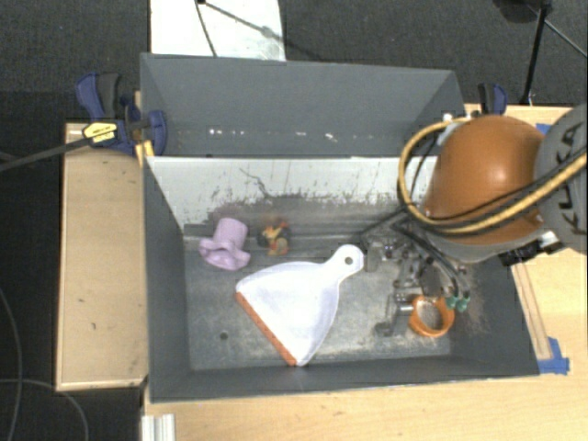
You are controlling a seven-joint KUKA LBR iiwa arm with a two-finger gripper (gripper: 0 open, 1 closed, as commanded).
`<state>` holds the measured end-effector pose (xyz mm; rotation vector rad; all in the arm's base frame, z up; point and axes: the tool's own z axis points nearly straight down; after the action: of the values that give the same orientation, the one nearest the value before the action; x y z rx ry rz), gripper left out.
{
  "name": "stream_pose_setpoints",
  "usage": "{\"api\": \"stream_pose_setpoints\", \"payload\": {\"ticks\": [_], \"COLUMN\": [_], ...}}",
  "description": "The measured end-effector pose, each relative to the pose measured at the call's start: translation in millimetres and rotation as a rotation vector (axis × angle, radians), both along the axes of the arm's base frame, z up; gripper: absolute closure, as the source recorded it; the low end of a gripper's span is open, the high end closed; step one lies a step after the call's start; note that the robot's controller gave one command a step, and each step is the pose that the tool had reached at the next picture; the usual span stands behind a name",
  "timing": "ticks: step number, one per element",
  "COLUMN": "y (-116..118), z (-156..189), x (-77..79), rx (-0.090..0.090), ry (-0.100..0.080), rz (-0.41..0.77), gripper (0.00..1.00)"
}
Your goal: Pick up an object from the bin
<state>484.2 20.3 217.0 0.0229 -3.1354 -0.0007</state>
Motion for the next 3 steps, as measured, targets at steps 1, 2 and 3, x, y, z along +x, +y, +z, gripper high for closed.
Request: {"api": "stream_pose_setpoints", "payload": {"ticks": [1, 2, 3], "y": [0, 17, 46], "z": [4, -43, -63], "x": [1.6, 15.5, 18.5], "rx": [0.000, 0.000, 0.002], "ry": [-0.009, -0.012, -0.010], "rz": [-0.001, 0.121, 0.465], "gripper": [0.00, 0.00, 0.00]}}
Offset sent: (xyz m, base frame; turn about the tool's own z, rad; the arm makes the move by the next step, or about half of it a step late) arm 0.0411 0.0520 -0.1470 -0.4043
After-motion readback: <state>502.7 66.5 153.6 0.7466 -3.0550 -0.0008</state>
